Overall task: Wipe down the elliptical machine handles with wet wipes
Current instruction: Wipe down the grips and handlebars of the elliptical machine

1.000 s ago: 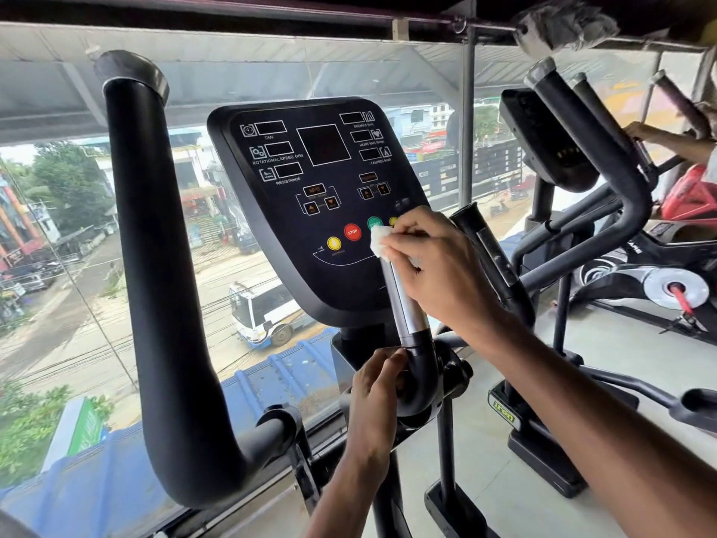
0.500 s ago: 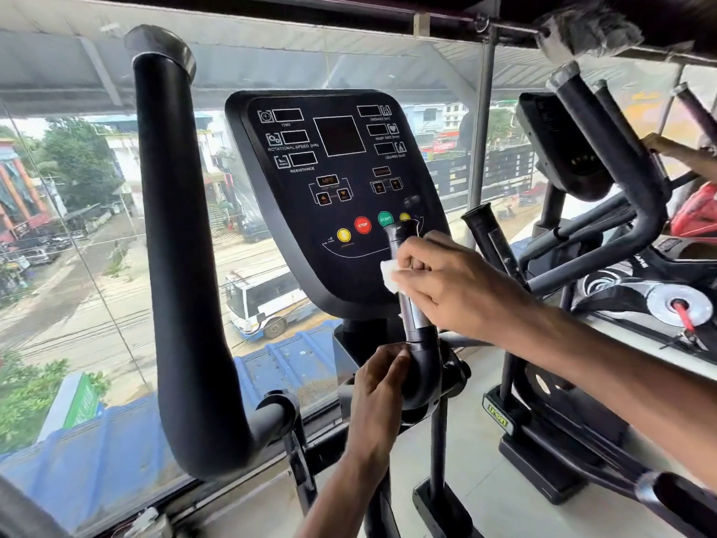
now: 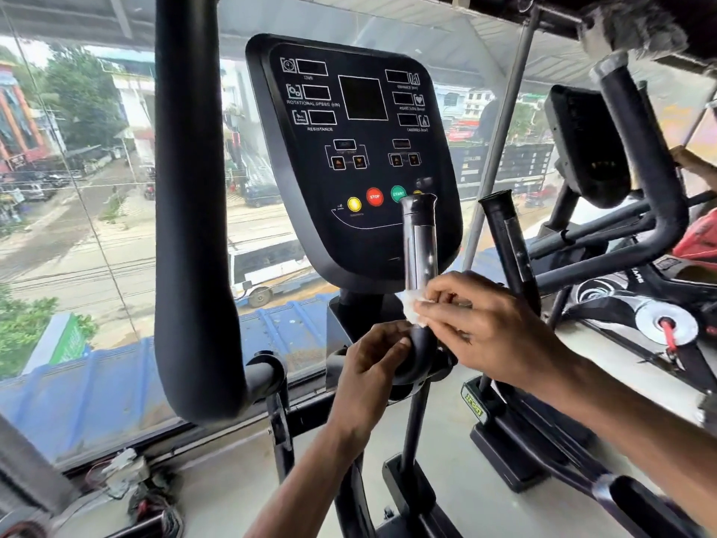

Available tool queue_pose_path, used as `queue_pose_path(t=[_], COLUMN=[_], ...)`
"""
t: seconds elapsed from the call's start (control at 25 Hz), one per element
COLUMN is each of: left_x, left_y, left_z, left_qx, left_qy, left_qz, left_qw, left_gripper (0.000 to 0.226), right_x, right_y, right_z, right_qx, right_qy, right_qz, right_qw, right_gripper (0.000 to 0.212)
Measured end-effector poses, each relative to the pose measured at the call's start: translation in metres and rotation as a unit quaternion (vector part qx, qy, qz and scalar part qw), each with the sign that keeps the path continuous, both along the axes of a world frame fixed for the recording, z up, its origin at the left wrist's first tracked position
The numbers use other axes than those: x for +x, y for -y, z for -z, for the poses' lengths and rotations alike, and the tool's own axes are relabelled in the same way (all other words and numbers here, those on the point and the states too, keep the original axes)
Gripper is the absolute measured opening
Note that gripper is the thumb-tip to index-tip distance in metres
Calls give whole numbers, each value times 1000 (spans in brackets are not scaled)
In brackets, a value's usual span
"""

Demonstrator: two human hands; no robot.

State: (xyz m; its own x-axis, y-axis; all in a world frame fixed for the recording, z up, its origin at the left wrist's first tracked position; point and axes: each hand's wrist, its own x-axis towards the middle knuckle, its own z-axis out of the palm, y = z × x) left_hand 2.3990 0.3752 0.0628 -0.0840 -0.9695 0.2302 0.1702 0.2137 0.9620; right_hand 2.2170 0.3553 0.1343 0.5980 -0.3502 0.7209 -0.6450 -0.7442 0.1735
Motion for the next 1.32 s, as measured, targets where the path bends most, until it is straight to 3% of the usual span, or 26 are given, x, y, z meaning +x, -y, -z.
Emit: queue_pose_path(t=[0.12, 0.36, 0.52, 0.64, 0.8, 0.96, 1.08, 1.2, 1.32], left_x=[-2, -5, -6, -8, -9, -9, -9, -9, -9], left_y=[-1, 8, 17, 19, 23, 25, 25, 24, 24], left_z=[-1, -13, -15, -21, -27, -26, -26, -27, -27], left_qx=[0, -7, 3, -4, -13, -15, -20, -25, -22], left_qy=[-7, 7, 2, 4, 7, 0, -11, -5, -1], left_qz=[-6, -18, -24, -25, -32, -24, -17, -11, -14], left_qw=[1000, 1000, 1000, 1000, 999, 1000, 1000, 1000, 1000], left_gripper=[22, 21, 26, 27, 30, 31, 31, 32, 31], right_x=[9, 28, 36, 39, 38, 28, 29, 23, 26], right_y=[-5, 32, 35, 43, 42, 50, 49, 61, 72], right_z=[26, -9, -7, -17, -10, -9, -8, -30, -59], right_qx=[-15, -12, -48, -47, -55, -9, -51, -69, -28], right_qy=[172, 338, 291, 343, 311, 403, 373, 406, 341], right_qz=[46, 33, 31, 49, 33, 27, 2, 3, 5], right_qw=[984, 941, 955, 937, 948, 915, 926, 911, 940], right_gripper=[13, 13, 10, 14, 13, 14, 12, 13, 14])
